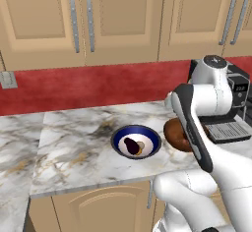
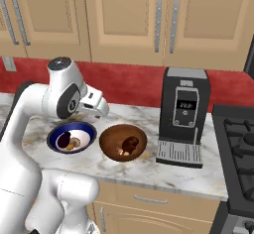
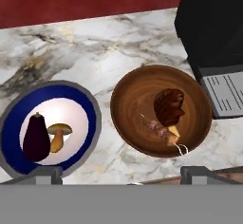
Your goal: Place the bowl containing the steak and kebab skewer in the microwave. Close the microwave door and press the start button to microwave the meal.
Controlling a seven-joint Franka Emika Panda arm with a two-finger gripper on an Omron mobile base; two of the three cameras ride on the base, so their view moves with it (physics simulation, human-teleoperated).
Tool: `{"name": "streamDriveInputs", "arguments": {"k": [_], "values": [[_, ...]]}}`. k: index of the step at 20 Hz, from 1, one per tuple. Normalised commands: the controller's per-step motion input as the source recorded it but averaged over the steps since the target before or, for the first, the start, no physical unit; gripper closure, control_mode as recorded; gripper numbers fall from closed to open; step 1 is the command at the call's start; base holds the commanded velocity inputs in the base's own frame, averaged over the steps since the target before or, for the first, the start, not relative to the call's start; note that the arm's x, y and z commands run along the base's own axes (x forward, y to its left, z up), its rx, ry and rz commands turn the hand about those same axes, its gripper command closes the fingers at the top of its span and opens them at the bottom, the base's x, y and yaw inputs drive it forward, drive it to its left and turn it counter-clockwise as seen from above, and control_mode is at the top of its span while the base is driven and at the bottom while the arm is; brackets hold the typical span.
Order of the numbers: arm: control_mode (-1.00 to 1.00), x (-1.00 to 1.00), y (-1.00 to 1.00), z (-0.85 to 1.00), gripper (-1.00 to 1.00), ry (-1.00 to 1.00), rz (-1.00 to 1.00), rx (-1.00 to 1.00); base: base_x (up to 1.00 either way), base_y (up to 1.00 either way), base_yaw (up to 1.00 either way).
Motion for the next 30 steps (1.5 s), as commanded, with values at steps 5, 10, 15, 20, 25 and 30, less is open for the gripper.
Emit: {"name": "streamDriveInputs", "arguments": {"k": [5, 10, 15, 20, 25, 30], "values": [[-1.0, -0.11, -0.53, -0.2, -1.0, -0.12, -0.13, 0.08, 0.0, 0.0, 0.0], [-1.0, -0.24, -0.59, -0.52, -1.0, -0.16, -0.14, 0.1, 0.0, 0.0, 0.0], [-1.0, 0.0, -0.55, -0.49, -1.0, -0.05, -0.19, 0.25, 0.0, 0.0, 0.0], [-1.0, 0.0, -0.48, -0.24, -1.0, 0.05, -0.16, 0.28, 0.0, 0.0, 0.0], [-1.0, 0.01, -0.35, -0.21, -1.0, 0.23, -0.03, 0.18, 0.0, 0.0, 0.0], [-1.0, 0.11, -0.13, -0.38, -1.0, 0.24, 0.0, 0.12, 0.0, 0.0, 0.0]]}}
